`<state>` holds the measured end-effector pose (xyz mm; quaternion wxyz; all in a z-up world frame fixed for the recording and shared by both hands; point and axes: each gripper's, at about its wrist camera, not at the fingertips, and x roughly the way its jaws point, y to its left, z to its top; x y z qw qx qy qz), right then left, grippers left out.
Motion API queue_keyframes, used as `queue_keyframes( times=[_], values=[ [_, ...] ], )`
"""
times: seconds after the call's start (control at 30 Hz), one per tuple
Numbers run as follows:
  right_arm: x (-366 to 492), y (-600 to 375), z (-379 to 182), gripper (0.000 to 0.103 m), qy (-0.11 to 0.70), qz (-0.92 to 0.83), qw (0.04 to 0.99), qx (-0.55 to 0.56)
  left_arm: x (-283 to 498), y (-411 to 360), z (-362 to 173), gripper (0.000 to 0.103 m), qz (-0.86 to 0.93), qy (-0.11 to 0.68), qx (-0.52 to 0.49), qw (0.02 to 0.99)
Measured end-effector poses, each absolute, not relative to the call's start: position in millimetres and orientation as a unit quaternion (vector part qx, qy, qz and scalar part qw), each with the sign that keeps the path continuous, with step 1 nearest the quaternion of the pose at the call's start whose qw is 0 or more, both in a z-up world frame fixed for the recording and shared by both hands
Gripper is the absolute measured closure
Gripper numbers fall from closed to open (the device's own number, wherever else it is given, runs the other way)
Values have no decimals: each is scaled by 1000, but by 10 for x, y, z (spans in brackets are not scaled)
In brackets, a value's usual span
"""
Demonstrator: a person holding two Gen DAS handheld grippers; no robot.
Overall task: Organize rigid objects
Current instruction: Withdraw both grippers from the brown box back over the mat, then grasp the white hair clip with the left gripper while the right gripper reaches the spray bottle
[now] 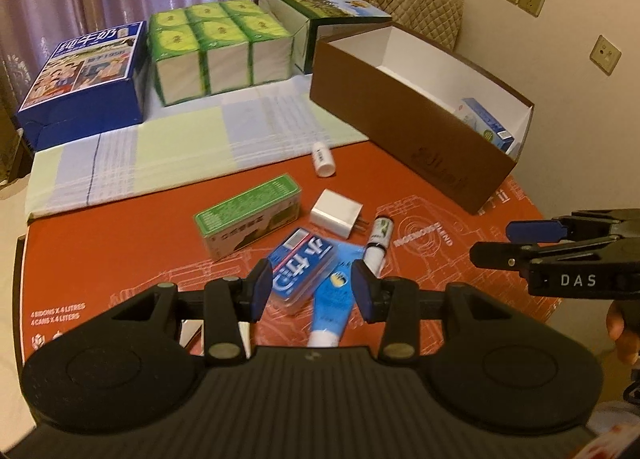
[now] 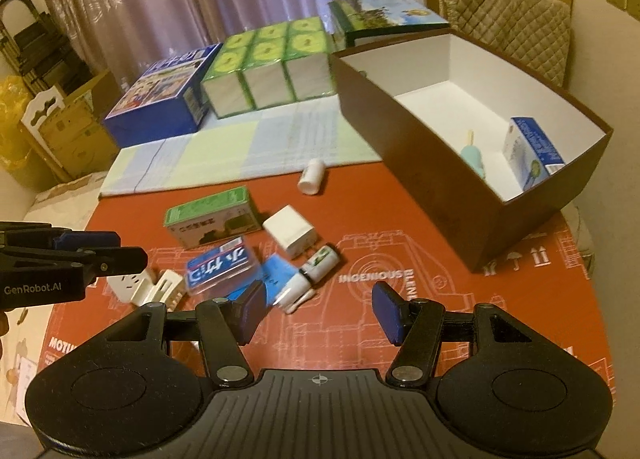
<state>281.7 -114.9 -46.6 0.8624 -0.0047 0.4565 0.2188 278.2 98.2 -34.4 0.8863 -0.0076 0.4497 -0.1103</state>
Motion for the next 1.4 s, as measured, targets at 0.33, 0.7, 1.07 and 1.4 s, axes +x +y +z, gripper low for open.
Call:
queue_keyframes(
  times=[0.33,0.7,1.07,1.4],
  values=[
    [2686,-939,-574,47,466,228,855,-8,2577,1256,-479,64,-94,460,-8,883],
    [2627,-772,-673,47,474,235,848,-14,2430,1525,-619,61,-70,474,-20,878],
    [2645,-698,-785,47,485,224,845,-20,2401,1572,-841,59,-70,472,-3,879],
    [2719,-920,-917,47,501,184,846,-5,2600,1380,-1185,58,-73,476,44,875]
  ],
)
